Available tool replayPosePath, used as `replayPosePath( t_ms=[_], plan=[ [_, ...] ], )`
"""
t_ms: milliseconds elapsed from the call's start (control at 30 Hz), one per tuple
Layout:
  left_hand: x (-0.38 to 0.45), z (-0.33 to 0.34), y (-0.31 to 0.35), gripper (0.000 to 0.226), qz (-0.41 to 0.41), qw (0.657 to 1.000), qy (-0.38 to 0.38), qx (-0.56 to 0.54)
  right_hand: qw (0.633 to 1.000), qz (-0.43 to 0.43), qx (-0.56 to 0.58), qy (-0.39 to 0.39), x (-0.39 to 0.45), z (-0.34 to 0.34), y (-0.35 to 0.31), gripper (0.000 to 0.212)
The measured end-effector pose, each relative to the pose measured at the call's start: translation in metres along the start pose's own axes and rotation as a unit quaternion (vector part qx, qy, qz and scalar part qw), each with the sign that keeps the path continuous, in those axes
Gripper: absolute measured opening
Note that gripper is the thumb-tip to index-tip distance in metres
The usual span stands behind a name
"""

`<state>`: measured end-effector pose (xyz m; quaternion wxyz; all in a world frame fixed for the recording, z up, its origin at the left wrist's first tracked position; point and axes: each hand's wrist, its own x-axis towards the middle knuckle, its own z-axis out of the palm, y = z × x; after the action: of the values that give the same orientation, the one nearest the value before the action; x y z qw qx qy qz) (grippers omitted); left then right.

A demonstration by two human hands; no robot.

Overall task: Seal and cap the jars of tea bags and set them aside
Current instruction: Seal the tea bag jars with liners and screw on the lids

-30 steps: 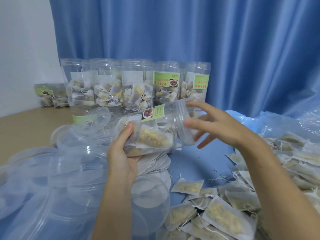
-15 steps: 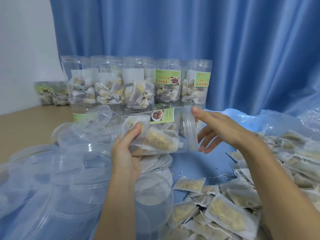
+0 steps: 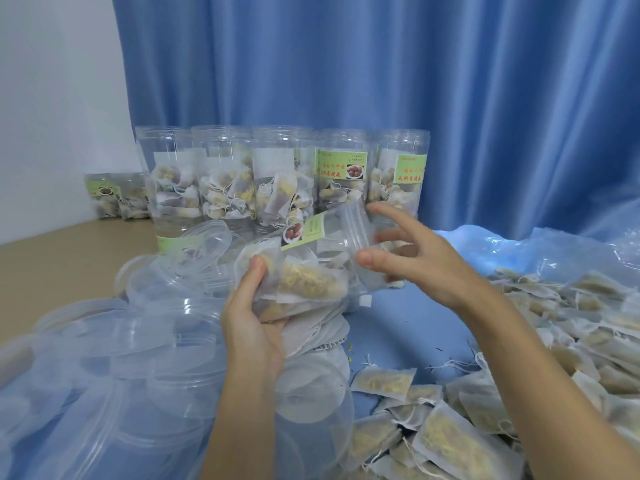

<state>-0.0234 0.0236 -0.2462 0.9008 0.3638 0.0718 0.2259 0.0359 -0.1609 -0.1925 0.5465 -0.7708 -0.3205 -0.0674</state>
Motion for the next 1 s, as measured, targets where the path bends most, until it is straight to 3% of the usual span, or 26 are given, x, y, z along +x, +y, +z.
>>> replayPosePath(
  t_ms=[67,133,233,300,367,433,467,533,600,667,867,1000],
  plan=[
    [0.001,0.002,0.000,0.062,-0.003,1.000,0.002,-0.012,0.998,0.000,0.053,-0.032,0.000,0.006,0.003,0.111],
    [-0.001,0.008,-0.001,0.057,-0.017,1.000,-0.004,-0.012,0.997,-0.012,0.082,-0.010,0.000,0.019,0.003,0.119],
    [-0.001,0.015,0.002,0.054,-0.031,0.999,0.014,0.003,0.991,-0.036,0.113,0.069,0.002,0.038,-0.001,0.099],
    [0.000,0.021,0.009,0.050,-0.016,0.995,0.055,0.085,0.987,-0.049,0.105,0.110,0.003,0.043,-0.007,0.090],
    [0.004,0.026,0.022,0.043,0.048,0.954,0.122,0.269,0.984,-0.078,0.075,0.140,0.001,0.047,-0.015,0.095],
    [0.007,0.028,0.045,0.031,0.166,0.859,0.136,0.465,0.983,-0.107,0.030,0.144,-0.003,0.056,-0.027,0.108],
    [0.006,0.029,0.058,0.040,0.215,0.815,0.089,0.531,0.982,-0.119,0.017,0.145,-0.005,0.061,-0.033,0.110],
    [0.001,0.030,0.084,0.065,0.242,0.765,-0.062,0.594,0.979,-0.138,0.022,0.150,-0.006,0.073,-0.044,0.108],
    [-0.007,0.027,0.106,0.090,0.212,0.749,-0.181,0.601,0.977,-0.141,0.044,0.156,-0.004,0.085,-0.058,0.104],
    [-0.015,0.016,0.128,0.100,0.212,0.752,-0.218,0.585,0.979,-0.132,0.058,0.145,-0.001,0.095,-0.077,0.104],
    [-0.041,-0.035,0.198,0.068,0.299,0.729,-0.060,0.613,0.988,-0.118,0.079,0.057,0.014,0.152,-0.137,0.090],
    [-0.050,-0.082,0.245,0.075,0.268,0.732,0.016,0.626,0.987,-0.117,0.108,-0.005,0.022,0.211,-0.166,0.078]
  ],
)
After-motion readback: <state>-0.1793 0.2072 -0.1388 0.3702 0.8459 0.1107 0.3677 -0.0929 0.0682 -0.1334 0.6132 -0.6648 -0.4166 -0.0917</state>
